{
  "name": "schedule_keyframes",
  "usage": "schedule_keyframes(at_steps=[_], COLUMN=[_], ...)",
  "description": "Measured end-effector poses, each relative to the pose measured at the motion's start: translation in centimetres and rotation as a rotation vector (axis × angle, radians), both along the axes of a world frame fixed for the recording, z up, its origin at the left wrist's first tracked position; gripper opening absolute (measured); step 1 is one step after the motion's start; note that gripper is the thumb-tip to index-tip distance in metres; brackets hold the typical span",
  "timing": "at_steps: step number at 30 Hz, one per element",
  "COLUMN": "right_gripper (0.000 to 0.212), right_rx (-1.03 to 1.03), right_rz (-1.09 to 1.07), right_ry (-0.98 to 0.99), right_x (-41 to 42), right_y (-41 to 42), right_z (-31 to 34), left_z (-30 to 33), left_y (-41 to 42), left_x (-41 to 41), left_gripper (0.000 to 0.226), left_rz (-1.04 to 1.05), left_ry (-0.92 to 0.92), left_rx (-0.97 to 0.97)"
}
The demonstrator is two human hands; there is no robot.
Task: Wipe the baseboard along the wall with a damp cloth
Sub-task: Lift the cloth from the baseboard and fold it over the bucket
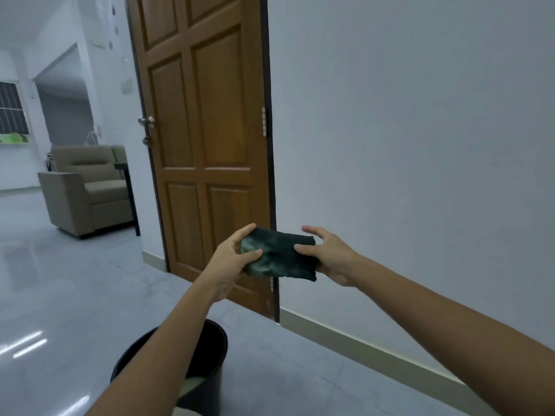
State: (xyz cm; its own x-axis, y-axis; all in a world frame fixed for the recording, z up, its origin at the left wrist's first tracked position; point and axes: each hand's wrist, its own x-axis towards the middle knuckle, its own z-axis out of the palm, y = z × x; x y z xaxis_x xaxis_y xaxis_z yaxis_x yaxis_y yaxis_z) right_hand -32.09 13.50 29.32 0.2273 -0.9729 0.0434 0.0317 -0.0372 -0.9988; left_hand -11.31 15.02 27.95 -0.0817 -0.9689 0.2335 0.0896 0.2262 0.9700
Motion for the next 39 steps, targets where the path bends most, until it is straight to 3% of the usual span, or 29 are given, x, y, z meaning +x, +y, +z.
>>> schedule_keyframes(at_steps=[2,5,8,12,14,18,22,26,30,35,39], right_gripper=[0.062,0.061,0.043,0.013,0.005,0.013,0.013,0.015,0.014,0.018,0.028], right_rx=[-0.018,-0.081,-0.207,-0.282,-0.235,-0.041,0.087,0.124,0.212,0.329,0.402], right_rz=[0.060,0.064,0.020,-0.030,-0.014,0.090,-0.016,-0.159,-0.165,-0.210,-0.104], right_ry=[0.083,0.282,0.548,0.779,0.757,0.509,0.316,0.391,0.435,0.400,0.401], right_x=[0.3,1.3,3.0,6.0,7.3,9.7,13.4,16.8,18.7,19.3,19.5], right_y=[0.5,0.5,-0.3,-2.7,-4.3,-6.7,-9.4,-13.6,-15.8,-17.4,-17.7], right_z=[0.3,-0.1,-1.6,-5.3,-7.6,-11.6,-16.8,-22.9,-27.7,-33.5,-36.0], left_z=[-0.4,-1.7,-3.4,-6.3,-8.1,-12.3,-16.5,-21.5,-25.7,-30.7,-32.9], left_y=[0.4,0.6,0.5,-0.8,-1.9,-4.0,-7.0,-11.1,-13.3,-15.5,-15.7], left_x=[0.8,2.2,3.7,5.8,7.1,8.8,9.1,10.1,10.9,11.4,11.1], left_gripper=[0.057,0.055,0.033,0.009,0.010,0.020,0.023,0.021,0.021,0.023,0.028], left_rz=[0.032,0.191,0.370,0.392,0.400,0.425,0.575,0.690,0.720,0.709,0.710], left_ry=[-0.097,-0.411,-0.606,-0.724,-0.685,-0.549,-0.489,-0.639,-0.690,-0.697,-0.587], left_rx=[-0.010,-0.058,-0.074,-0.037,-0.028,0.120,0.212,0.237,0.324,0.433,0.529])
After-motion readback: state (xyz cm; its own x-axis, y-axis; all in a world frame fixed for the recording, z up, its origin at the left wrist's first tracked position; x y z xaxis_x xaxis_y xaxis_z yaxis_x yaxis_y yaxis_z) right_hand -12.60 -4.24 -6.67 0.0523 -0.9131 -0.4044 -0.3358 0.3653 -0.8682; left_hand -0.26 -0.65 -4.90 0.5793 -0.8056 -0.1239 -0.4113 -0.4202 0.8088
